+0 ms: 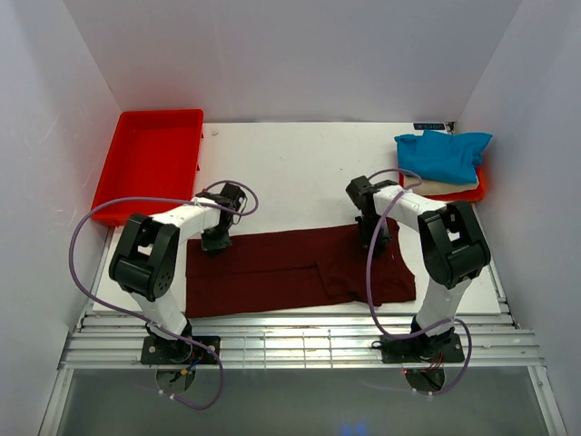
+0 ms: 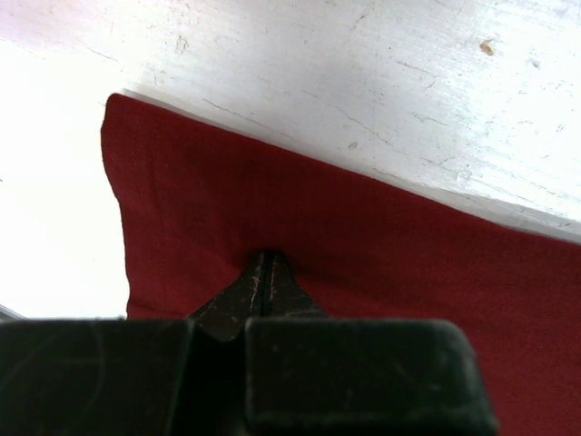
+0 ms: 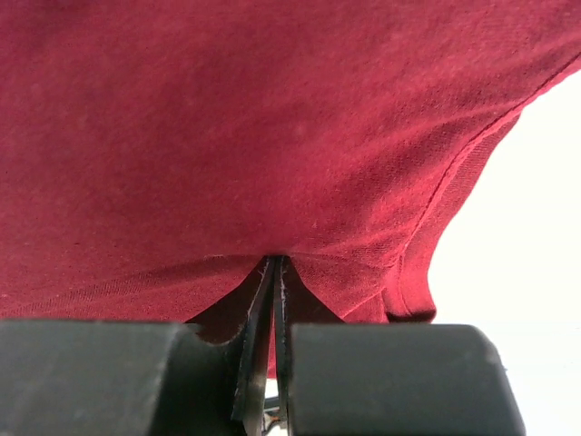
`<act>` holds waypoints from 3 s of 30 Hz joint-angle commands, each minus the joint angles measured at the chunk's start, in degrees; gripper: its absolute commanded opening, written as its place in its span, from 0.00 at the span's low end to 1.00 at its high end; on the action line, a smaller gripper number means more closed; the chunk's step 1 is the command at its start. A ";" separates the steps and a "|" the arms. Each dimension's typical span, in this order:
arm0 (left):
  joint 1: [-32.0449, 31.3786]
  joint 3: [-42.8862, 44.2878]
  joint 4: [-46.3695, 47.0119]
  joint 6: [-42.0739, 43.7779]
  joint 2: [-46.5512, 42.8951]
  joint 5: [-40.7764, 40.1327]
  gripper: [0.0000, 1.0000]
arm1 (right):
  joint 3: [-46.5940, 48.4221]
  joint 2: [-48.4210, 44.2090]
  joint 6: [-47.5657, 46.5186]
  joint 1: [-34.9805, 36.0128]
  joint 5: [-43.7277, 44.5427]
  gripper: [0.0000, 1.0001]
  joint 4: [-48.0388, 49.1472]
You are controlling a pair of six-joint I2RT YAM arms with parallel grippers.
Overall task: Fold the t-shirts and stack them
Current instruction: Fold the tshirt
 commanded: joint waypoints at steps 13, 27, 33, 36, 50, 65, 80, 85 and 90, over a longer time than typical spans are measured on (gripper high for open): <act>-4.51 -3.30 -2.28 -4.90 -0.03 5.70 0.00 | 24.39 20.68 -5.96 -5.83 3.76 0.08 0.07; -15.06 -3.39 -5.98 -12.73 -3.03 15.19 0.00 | 63.87 43.73 -7.37 -8.47 -3.96 0.08 -4.33; -18.75 1.26 -6.06 -13.08 -1.71 22.04 0.00 | 64.08 45.32 -3.07 -8.91 -12.92 0.08 6.02; -21.03 3.20 -5.98 -14.13 -0.83 24.76 0.00 | 63.37 45.14 -1.31 -8.91 -18.46 0.08 12.08; -28.16 15.32 -6.06 -13.35 4.27 29.60 0.00 | 66.19 48.66 7.65 -9.43 -33.94 0.12 26.51; -32.38 23.85 -3.36 -12.21 0.17 16.71 0.00 | 61.99 39.72 3.37 -8.56 -37.04 0.29 36.88; -33.17 -0.39 9.92 -1.22 -14.01 -2.05 0.00 | 43.70 10.34 -8.07 -4.52 -20.24 0.24 23.10; -33.53 -4.71 13.62 0.71 -11.90 -0.28 0.00 | 37.46 10.86 -7.20 -1.09 -18.48 0.12 21.86; -34.14 -5.50 15.47 0.80 -10.14 0.69 0.00 | 33.32 12.09 -6.67 1.46 -16.45 0.11 22.13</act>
